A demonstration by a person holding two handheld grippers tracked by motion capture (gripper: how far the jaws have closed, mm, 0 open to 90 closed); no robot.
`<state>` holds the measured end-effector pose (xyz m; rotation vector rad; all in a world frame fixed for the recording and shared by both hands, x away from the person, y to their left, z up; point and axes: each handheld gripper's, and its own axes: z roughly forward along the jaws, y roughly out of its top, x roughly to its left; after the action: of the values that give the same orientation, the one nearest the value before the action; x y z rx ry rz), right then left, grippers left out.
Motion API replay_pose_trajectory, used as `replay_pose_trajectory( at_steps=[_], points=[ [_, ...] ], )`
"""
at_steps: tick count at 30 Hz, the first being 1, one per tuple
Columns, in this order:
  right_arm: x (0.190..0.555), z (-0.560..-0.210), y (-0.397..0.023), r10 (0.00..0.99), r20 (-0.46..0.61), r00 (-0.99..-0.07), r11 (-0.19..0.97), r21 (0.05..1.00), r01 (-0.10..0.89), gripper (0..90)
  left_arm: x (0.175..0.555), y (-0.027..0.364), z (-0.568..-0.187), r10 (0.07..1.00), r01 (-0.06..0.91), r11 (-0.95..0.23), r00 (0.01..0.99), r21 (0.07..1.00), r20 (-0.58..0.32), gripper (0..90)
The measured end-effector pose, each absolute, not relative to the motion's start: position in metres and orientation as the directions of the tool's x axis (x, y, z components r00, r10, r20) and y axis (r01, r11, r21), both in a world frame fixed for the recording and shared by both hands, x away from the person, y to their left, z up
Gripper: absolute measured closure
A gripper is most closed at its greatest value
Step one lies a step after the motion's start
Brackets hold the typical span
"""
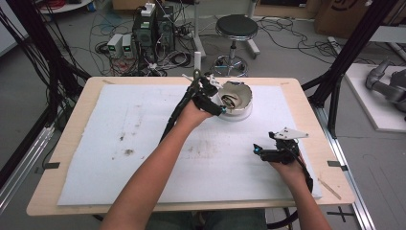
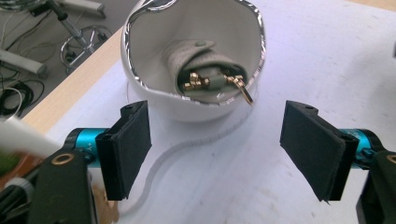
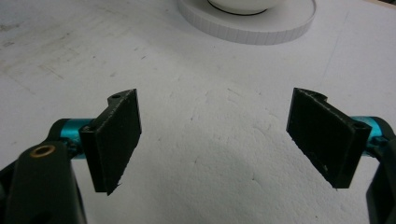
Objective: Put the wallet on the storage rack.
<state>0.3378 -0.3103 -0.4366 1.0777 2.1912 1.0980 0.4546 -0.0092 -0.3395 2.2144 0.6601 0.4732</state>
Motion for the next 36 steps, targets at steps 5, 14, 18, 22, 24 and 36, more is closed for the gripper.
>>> replay_pose_trajectory(
  at_steps=[5, 14, 18, 22, 24, 36],
  points=[
    [0.337, -0.435, -0.307, 0.811, -0.058, -0.582, 0.371, 0.820, 0.436, 18.1, 0.434, 0.015, -0.338, 0.596, 0.294, -0.552, 0.794, 0.780, 0.122, 24.1],
    [0.340, -0.434, -0.304, 0.813, -0.051, -0.580, 0.361, 0.825, 0.434, 18.1, 0.396, 0.046, -0.342, 0.570, 0.260, -0.554, 0.811, 0.791, 0.133, 24.0],
    [0.340, -0.434, -0.305, 0.816, -0.052, -0.576, 0.357, 0.828, 0.432, 18.1, 0.389, 0.063, -0.348, 0.580, 0.269, -0.536, 0.806, 0.800, 0.117, 23.2],
    [0.339, -0.433, -0.306, 0.814, -0.053, -0.578, 0.357, 0.830, 0.428, 18.1, 0.382, 0.083, -0.352, 0.613, 0.293, -0.503, 0.784, 0.813, 0.097, 22.7],
    [0.340, -0.433, -0.306, 0.816, -0.050, -0.576, 0.355, 0.830, 0.430, 18.1, 0.378, 0.091, -0.354, 0.622, 0.292, -0.495, 0.777, 0.818, 0.099, 22.7],
    [0.339, -0.433, -0.306, 0.817, -0.053, -0.574, 0.355, 0.832, 0.428, 18.1, 0.349, 0.126, -0.364, 0.658, 0.296, -0.487, 0.743, 0.822, 0.123, 22.7]
  ],
)
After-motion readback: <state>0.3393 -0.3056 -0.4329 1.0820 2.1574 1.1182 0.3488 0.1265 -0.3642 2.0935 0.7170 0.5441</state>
